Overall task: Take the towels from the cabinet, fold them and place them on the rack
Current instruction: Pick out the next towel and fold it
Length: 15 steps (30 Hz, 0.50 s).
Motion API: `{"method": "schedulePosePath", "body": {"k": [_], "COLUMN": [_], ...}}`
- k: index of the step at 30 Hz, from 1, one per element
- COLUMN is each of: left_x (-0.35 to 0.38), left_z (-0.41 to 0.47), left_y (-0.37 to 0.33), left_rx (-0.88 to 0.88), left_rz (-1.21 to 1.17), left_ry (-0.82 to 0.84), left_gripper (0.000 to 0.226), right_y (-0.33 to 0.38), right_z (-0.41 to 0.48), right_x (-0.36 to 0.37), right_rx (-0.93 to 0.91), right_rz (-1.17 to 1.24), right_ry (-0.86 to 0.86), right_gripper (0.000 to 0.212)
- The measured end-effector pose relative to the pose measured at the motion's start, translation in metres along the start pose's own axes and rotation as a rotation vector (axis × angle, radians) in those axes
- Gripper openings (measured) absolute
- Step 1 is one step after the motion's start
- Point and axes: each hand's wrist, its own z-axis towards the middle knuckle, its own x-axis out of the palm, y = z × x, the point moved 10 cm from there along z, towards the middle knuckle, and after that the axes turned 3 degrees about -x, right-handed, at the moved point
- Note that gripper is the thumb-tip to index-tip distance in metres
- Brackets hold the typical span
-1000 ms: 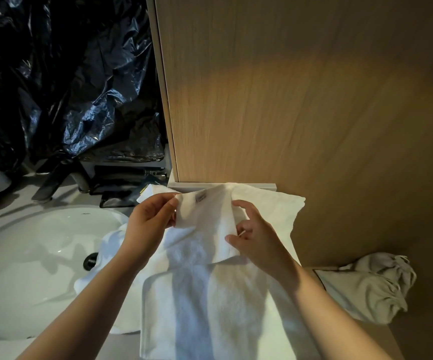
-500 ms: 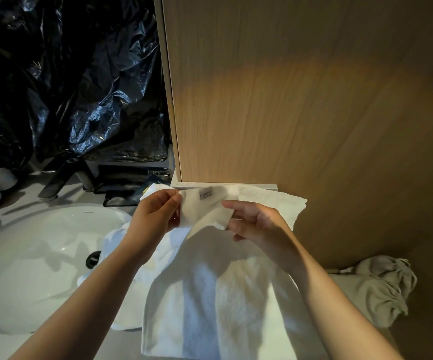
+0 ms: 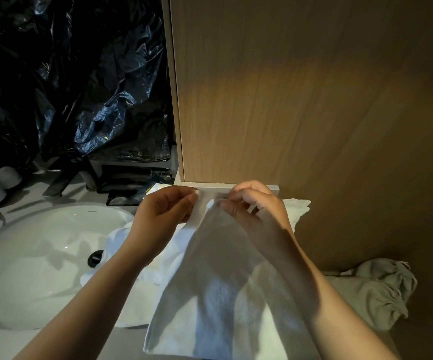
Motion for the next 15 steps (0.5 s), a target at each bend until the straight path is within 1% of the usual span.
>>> {"method": "schedulePosePath", "body": {"k": [2, 4, 9, 15], "left_x": [0.000, 0.001, 0.004, 0.012], "left_z": [-0.004, -0.008, -0.013, -0.019], "left_y": [-0.008, -0.014, -0.018, -0.019], "left_rx": [0.039, 0.061, 0.059, 0.078], "left_rz": [0.038, 0.052, 0.057, 0.062], "left_ry": [-0.009, -0.021, -0.039, 0.011], "left_gripper": [0.014, 0.012, 0.012, 0.013], "right_y": [0.001, 0.001, 0.005, 0.004], "right_z": [0.000, 0.000, 0.001, -0.002], "right_x": [0.001, 0.003, 0.003, 0.001], "right_rx": [-0.003, 0.018, 0.015, 0.029], "right_rz": [-0.037, -0.062, -0.097, -0.089], "right_ry": [0.009, 0.023, 0.018, 0.007], "right_gripper": [0.022, 0.028, 0.029, 0.030]}}
